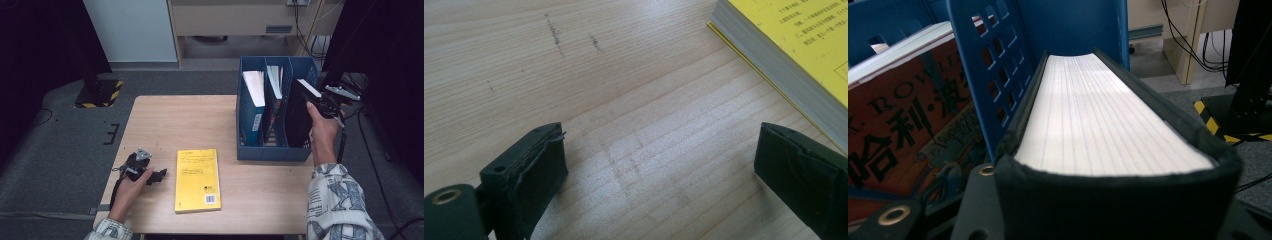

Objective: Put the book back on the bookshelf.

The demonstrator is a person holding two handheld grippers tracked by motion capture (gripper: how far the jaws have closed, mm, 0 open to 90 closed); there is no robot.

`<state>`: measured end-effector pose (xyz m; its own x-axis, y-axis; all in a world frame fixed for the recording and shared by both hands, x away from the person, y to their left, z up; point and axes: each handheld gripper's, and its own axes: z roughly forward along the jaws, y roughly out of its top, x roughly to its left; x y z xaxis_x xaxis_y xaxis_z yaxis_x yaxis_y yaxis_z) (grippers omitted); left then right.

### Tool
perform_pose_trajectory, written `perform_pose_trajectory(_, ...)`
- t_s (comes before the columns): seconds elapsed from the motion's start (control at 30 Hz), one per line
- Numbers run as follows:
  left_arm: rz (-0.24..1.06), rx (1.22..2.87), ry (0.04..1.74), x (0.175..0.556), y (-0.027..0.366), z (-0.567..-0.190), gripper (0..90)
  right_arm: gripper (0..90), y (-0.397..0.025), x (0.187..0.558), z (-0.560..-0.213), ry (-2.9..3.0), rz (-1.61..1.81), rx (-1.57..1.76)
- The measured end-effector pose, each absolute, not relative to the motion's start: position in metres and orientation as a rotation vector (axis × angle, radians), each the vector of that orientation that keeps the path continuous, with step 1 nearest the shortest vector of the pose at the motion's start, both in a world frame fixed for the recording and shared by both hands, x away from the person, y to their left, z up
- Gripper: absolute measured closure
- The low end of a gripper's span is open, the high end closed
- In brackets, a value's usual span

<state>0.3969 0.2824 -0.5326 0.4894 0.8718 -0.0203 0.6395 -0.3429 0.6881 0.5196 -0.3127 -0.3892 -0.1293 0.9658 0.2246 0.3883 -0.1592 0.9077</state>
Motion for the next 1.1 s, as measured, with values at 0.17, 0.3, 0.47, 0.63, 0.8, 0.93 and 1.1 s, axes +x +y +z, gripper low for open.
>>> perform_pose_trajectory(0.17, 0.469, 2.097, 1.239, 0.3970, 0.2825, -0.5326, 5.8, 53.2, -0.3105, 0.5201, -0.3905, 1.536, 1.277, 1.558)
perform_pose_trajectory(0.3, 0.468, 2.097, 1.238, 0.3971, 0.2824, -0.5325, 5.8, 53.1, -0.3104, 0.5202, -0.3911, 1.532, 1.275, 1.561)
perform_pose_trajectory(0.47, 0.469, 2.099, 1.237, 0.3972, 0.2820, -0.5326, 5.8, 53.2, -0.3125, 0.5198, -0.3944, 1.524, 1.277, 1.571)
perform_pose_trajectory(0.63, 0.470, 2.099, 1.237, 0.3972, 0.2817, -0.5326, 5.8, 53.1, -0.3132, 0.5194, -0.3958, 1.515, 1.288, 1.578)
perform_pose_trajectory(0.8, 0.469, 2.098, 1.237, 0.3974, 0.2815, -0.5326, 5.8, 53.1, -0.3132, 0.5197, -0.3960, 1.514, 1.288, 1.575)
perform_pose_trajectory(0.93, 0.469, 2.099, 1.236, 0.3975, 0.2814, -0.5326, 5.8, 53.2, -0.3128, 0.5212, -0.3959, 1.501, 1.293, 1.577)
perform_pose_trajectory(1.1, 0.468, 2.100, 1.235, 0.3976, 0.2813, -0.5326, 5.8, 53.2, -0.3107, 0.5233, -0.3954, 1.499, 1.289, 1.563)
